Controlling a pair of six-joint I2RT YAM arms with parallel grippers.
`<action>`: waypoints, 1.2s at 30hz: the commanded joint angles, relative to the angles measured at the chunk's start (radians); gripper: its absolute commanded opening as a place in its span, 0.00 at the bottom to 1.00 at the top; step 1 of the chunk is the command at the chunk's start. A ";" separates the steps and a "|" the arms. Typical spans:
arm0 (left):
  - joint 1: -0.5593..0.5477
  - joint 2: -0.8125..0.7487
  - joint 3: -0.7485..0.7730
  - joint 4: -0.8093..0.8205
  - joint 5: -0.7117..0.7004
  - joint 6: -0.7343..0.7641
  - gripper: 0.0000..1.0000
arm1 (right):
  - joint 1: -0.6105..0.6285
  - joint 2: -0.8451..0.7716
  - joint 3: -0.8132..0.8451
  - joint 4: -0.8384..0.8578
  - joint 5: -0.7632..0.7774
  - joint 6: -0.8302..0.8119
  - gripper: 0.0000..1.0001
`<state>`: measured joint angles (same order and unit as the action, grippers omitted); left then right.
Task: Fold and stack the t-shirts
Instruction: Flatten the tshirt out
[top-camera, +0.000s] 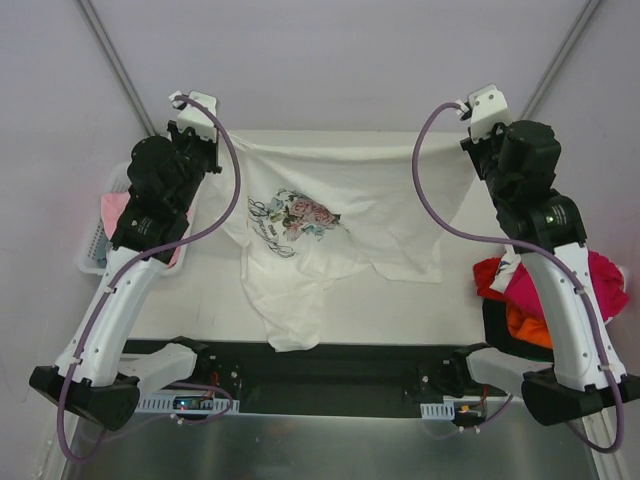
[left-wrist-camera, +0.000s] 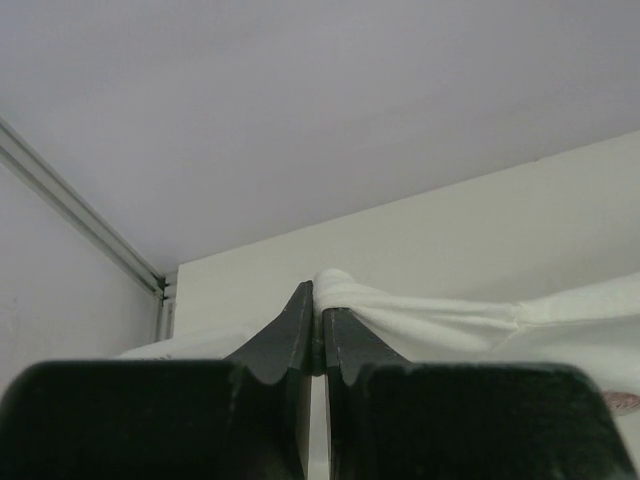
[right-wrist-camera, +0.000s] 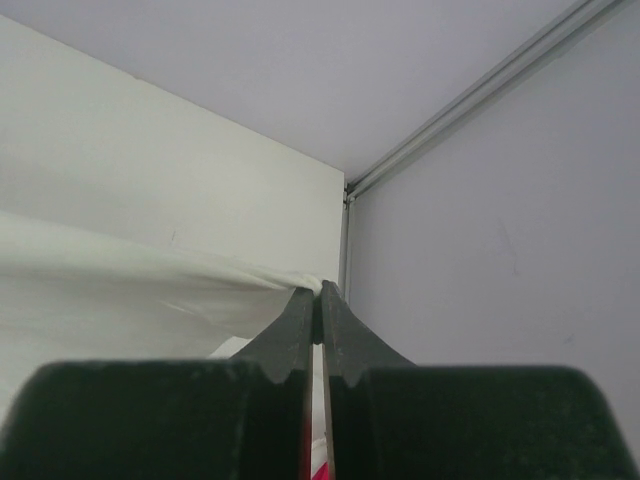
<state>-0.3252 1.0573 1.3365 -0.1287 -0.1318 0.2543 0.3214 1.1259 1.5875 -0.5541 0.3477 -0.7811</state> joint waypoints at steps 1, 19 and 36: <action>0.014 0.041 -0.016 0.195 -0.054 0.052 0.00 | -0.031 0.052 0.032 0.098 0.024 -0.033 0.02; 0.103 0.395 0.145 0.291 -0.153 0.089 0.00 | -0.171 0.488 0.337 0.135 -0.027 -0.055 0.03; 0.106 0.760 0.423 0.241 -0.275 0.099 0.82 | -0.183 0.796 0.528 0.174 0.039 -0.081 0.55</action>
<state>-0.2211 1.7905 1.6855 0.0902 -0.3538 0.3580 0.1432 1.9247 2.0323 -0.4370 0.3450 -0.8562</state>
